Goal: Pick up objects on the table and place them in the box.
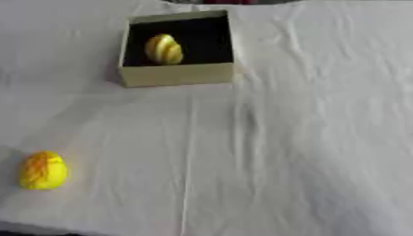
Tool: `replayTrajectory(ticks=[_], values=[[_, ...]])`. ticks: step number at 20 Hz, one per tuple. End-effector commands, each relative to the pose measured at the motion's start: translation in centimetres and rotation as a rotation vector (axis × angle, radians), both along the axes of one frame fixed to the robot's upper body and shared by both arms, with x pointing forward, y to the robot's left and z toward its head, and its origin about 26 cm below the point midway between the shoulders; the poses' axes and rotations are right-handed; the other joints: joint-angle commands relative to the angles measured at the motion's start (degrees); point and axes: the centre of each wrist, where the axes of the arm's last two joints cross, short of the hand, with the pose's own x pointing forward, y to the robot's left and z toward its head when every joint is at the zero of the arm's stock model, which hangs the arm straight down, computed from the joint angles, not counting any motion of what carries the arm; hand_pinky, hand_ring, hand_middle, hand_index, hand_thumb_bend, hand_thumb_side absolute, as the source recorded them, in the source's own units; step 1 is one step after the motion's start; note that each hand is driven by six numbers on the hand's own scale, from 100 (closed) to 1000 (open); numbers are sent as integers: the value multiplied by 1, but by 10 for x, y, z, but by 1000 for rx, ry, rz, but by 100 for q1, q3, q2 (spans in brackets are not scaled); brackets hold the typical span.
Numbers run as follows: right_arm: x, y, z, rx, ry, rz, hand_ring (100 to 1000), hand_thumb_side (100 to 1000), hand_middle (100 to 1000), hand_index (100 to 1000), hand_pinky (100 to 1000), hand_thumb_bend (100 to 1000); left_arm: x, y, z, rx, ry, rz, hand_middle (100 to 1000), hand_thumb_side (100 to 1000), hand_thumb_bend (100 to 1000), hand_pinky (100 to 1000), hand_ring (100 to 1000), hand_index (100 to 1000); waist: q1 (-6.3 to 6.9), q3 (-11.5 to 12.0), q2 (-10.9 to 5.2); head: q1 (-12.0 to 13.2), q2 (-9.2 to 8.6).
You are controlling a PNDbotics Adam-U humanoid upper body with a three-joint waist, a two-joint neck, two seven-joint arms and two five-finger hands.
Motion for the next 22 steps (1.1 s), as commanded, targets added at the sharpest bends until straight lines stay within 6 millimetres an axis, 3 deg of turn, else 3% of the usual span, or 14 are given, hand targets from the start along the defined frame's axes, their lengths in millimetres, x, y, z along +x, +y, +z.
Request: replayTrajectory(ticks=[1,6,10,15,16,18,22], values=[[-4,-4,11,-30,-41,-21,823,560,712,853,855,100,-15,19,-4,82,22,-4,785,300,476,835,854,863,-24,10,-123,-49,-26],[-4,-5,11,-28,-48,-30,824,561,712,853,855,100,-15,59,-65,251,285,98,803,310,516,847,870,875,-82,38,-72,-96,-77],[-5,-6,11,-25,-47,-35,824,563,711,853,855,100,-21,79,-95,264,404,155,810,337,557,858,878,883,-102,90,-47,-143,-86],[-4,-4,9,-20,-39,-28,825,566,710,854,856,100,-24,83,-109,289,501,105,816,351,596,868,890,881,-108,102,-41,-135,-86],[-4,-4,9,-20,-38,-26,825,566,710,854,856,100,-24,82,-111,301,523,94,815,313,571,868,891,879,-109,93,-41,-126,-82],[-4,-4,9,-19,-38,-24,825,567,710,854,856,100,-24,80,-114,325,567,79,824,100,481,873,901,881,-109,69,-38,-112,-85],[-4,-3,8,-16,-35,-18,825,569,709,854,857,100,-24,76,-118,403,666,45,820,100,472,878,904,886,-93,13,-25,-79,-76]])
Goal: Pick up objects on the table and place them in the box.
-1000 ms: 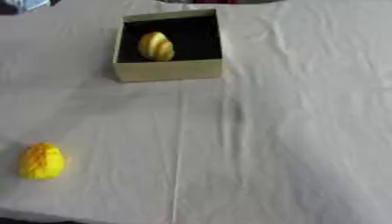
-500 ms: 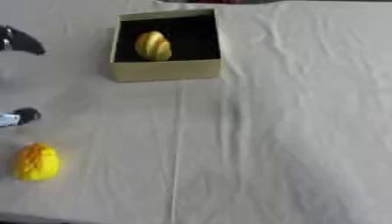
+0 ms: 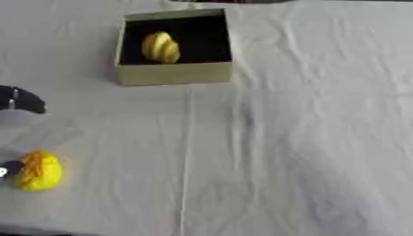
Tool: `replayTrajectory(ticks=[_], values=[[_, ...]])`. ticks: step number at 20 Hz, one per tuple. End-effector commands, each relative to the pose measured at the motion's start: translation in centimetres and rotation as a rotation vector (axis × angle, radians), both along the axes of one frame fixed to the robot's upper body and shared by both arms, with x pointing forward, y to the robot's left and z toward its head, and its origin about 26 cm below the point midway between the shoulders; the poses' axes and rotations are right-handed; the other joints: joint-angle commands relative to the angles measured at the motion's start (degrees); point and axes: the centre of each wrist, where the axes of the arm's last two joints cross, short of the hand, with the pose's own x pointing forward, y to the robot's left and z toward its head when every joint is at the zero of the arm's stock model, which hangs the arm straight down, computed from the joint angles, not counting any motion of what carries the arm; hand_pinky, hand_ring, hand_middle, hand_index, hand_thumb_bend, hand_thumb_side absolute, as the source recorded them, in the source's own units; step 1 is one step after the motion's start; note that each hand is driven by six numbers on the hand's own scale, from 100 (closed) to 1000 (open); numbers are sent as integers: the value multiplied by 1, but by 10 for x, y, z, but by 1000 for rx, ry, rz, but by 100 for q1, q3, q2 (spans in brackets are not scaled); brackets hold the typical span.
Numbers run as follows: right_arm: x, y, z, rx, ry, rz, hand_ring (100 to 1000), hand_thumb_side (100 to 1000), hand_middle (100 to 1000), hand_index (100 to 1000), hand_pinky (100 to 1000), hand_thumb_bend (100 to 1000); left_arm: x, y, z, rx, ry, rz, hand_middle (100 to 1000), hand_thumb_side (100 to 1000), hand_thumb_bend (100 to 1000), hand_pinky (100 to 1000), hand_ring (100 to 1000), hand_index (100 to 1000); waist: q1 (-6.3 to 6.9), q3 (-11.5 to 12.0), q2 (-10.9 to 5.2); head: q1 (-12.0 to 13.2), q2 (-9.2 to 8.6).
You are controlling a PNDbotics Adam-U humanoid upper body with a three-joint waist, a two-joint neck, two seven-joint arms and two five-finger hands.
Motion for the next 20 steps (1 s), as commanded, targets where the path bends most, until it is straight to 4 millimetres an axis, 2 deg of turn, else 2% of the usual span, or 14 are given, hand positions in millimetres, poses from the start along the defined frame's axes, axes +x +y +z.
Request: replayTrajectory(ticks=[1,6,10,20], values=[[-3,0,8,-20,-26,2,826,570,709,854,857,100,-2,-1,9,71,53,-29,820,100,473,879,904,886,24,-14,-89,39,-42],[-3,0,8,-19,-22,4,826,571,708,855,857,100,-2,-2,9,102,108,-36,828,100,492,880,912,888,50,-26,-80,36,-28],[-3,0,6,-18,-14,5,827,574,707,855,858,100,-3,1,8,168,72,15,838,100,526,879,918,893,61,-15,-70,49,-27],[-3,1,5,0,-18,9,828,574,707,856,859,100,-4,-10,-12,193,106,82,816,100,469,857,898,876,41,-69,-40,128,-44]])
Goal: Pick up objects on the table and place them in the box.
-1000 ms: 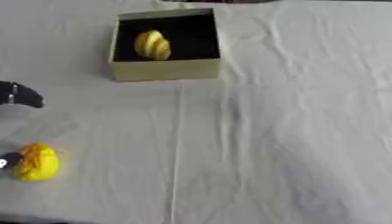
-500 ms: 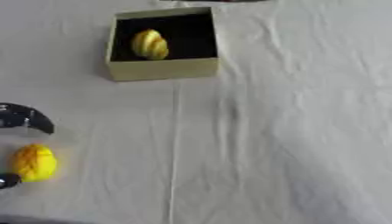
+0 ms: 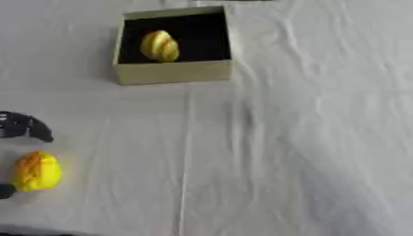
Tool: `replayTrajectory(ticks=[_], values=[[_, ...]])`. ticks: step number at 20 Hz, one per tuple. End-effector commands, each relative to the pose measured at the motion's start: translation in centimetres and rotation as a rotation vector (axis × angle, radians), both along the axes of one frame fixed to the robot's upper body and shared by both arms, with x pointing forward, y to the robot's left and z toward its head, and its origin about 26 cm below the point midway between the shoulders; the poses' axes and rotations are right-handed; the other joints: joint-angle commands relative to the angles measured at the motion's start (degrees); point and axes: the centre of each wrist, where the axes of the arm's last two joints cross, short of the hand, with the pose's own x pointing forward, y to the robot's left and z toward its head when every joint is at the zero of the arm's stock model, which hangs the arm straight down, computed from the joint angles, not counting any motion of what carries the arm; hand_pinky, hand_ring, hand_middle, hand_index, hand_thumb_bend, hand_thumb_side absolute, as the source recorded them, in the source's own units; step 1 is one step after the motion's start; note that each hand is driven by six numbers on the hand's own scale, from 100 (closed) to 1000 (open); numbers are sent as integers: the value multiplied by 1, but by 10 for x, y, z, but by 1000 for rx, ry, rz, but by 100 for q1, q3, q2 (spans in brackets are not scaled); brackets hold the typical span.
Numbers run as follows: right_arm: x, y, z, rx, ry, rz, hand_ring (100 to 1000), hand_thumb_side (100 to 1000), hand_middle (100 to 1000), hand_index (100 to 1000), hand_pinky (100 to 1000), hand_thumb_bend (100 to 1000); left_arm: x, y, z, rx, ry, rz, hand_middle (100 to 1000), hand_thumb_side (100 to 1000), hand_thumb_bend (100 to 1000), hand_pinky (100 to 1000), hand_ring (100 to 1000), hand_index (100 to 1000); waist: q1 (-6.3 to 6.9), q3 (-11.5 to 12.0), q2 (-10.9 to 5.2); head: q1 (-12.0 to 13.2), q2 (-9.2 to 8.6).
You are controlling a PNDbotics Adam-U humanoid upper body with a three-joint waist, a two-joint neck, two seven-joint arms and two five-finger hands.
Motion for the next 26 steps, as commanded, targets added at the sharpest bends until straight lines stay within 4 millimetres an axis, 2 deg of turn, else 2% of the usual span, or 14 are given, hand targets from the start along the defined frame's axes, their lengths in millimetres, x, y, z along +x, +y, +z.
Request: replayTrajectory(ticks=[1,9,12,13,15,18,22,26], values=[[-3,0,7,-2,-29,3,828,574,707,856,859,100,-1,-5,3,26,6,3,811,100,464,849,892,871,-4,-11,-86,33,-40],[-4,-1,5,8,-20,-5,830,578,706,857,859,100,-1,-7,2,105,-5,19,746,100,386,791,826,815,-8,-14,-70,51,-15],[-4,-1,5,9,-22,-5,830,577,706,857,860,100,-1,-7,2,129,-15,22,691,100,321,717,740,781,-8,-3,-69,51,-9],[-4,-1,5,10,-22,-5,830,578,706,857,860,100,-1,-7,2,132,-16,21,656,100,287,668,652,756,-9,-2,-71,50,-9],[-4,-2,4,10,-21,-6,830,578,706,857,860,100,-1,-7,3,136,-26,19,582,100,259,636,562,746,-9,1,-73,51,-9],[-4,-2,4,11,-18,-9,830,579,705,858,860,100,1,-6,9,135,-66,17,558,100,219,610,544,716,-4,10,-77,52,-5],[-4,-3,3,11,-15,-14,830,578,705,857,860,100,5,-7,33,100,-208,-4,549,100,196,601,533,702,11,31,-98,21,10],[-4,-4,5,0,-22,-20,829,572,706,857,860,100,9,-17,85,36,-438,-49,545,100,209,600,530,701,39,78,-145,0,72]])
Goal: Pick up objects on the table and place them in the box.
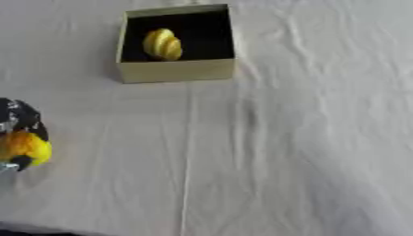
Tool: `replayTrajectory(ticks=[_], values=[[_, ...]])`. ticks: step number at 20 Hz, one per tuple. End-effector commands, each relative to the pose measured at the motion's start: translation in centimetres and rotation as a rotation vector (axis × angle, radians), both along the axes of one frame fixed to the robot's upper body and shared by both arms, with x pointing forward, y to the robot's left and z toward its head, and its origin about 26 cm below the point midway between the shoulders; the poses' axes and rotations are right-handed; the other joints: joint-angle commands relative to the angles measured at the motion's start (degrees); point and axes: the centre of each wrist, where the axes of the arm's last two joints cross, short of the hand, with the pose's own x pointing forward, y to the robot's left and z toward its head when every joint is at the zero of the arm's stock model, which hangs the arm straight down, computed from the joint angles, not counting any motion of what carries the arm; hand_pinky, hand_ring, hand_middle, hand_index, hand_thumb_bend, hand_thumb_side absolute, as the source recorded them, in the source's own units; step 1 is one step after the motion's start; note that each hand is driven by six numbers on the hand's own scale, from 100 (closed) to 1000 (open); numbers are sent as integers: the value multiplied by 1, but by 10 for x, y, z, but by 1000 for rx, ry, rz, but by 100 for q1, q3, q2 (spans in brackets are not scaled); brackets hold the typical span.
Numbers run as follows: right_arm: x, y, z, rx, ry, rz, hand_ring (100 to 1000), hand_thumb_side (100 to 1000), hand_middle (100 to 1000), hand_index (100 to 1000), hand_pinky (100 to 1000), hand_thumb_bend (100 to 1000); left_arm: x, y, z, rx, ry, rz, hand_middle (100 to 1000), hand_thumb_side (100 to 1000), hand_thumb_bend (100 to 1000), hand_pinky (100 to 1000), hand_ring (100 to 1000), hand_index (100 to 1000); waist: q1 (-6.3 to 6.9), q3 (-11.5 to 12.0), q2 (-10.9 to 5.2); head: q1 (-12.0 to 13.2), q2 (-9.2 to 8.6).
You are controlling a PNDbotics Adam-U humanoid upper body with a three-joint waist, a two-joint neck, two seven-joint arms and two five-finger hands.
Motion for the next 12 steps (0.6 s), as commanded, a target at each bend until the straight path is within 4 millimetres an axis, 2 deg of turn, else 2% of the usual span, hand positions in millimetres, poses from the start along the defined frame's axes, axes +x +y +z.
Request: replayTrajectory(ticks=[1,5,8,10,12], values=[[-4,-3,11,-19,-36,-8,829,571,706,857,860,100,-2,-8,43,-44,-161,-41,541,100,206,599,527,699,33,22,-164,-30,66],[-4,-3,11,-29,-36,-6,829,570,706,857,860,100,-6,-35,90,-143,-269,-116,529,100,185,600,519,696,57,27,-197,-43,79],[-4,-2,11,-33,-32,-1,829,571,706,857,860,100,-10,-60,116,-215,-310,-161,524,100,177,598,516,697,71,11,-213,-24,75],[-3,-1,12,-35,-31,7,829,570,706,857,860,100,1,-77,128,-260,-314,-174,519,100,166,596,513,697,77,-22,-229,14,53],[-3,1,13,-34,-33,18,829,569,706,858,860,100,21,-92,135,-297,-307,-175,516,100,155,595,511,697,75,-76,-241,69,31]])
